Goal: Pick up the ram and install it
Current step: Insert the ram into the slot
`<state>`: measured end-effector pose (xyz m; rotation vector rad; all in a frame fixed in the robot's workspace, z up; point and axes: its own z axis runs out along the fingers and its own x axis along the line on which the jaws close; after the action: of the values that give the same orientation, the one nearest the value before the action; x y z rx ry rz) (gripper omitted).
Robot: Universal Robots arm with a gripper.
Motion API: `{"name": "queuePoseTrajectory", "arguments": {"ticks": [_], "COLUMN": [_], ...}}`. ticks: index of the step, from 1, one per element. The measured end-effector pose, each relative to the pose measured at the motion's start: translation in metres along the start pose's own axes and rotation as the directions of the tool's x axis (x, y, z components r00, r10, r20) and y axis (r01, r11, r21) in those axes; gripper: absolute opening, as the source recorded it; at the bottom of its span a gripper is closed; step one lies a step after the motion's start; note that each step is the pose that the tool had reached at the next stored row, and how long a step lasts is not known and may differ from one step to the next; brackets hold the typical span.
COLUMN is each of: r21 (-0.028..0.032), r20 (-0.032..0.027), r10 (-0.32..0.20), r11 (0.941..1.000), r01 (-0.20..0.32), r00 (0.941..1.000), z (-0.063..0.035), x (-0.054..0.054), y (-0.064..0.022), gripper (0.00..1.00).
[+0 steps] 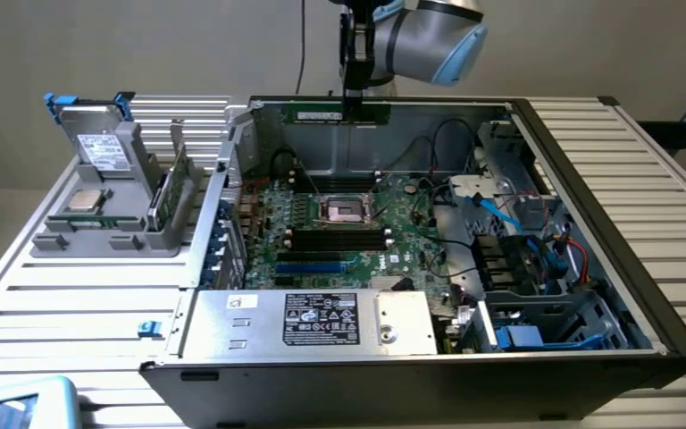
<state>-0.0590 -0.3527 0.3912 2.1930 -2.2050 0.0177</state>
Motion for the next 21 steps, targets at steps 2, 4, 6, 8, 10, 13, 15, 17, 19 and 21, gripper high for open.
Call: {"name": "queuePoseTrajectory", "arguments": {"ticks": [2,4,6,8,10,13,15,17,19,21], "r21": [0.0000,-0.0002,-0.0001,0.0001,-0.0001,-0.0001,-0.0001,-0.0001,-0.0001,-0.0001], "r20": [-0.0002,-0.0004,-0.0003,0.0001,-0.0002,-0.0002,-0.0002,-0.0002,-0.0001,-0.0003], "r10": [0.000,0.000,0.000,0.000,0.000,0.000,0.000,0.000,0.000,0.000], "r11": [1.0000,1.0000,1.0000,1.0000,1.0000,1.0000,1.0000,1.0000,1.0000,1.0000], "r01": [0.000,0.000,0.000,0.000,0.000,0.000,0.000,0.000,0.000,0.000], "r00": [1.0000,1.0000,1.0000,1.0000,1.0000,1.0000,1.0000,1.0000,1.0000,1.0000], "z": [0.0023,0.0037,0.0054,0.0081,0.0116,0.0171,0.0207,0.0245,0.0279,0.0312], "x": [0.000,0.002,0.005,0.008,0.009,0.011,0.012,0.012,0.012,0.012], "y": [0.0000,0.0000,-0.0001,-0.0002,-0.0002,-0.0003,-0.0003,-0.0004,-0.0005,-0.0005], "gripper": [0.13,0.13,0.13,0.13,0.13,0.13,0.13,0.13,0.13,0.13]}}
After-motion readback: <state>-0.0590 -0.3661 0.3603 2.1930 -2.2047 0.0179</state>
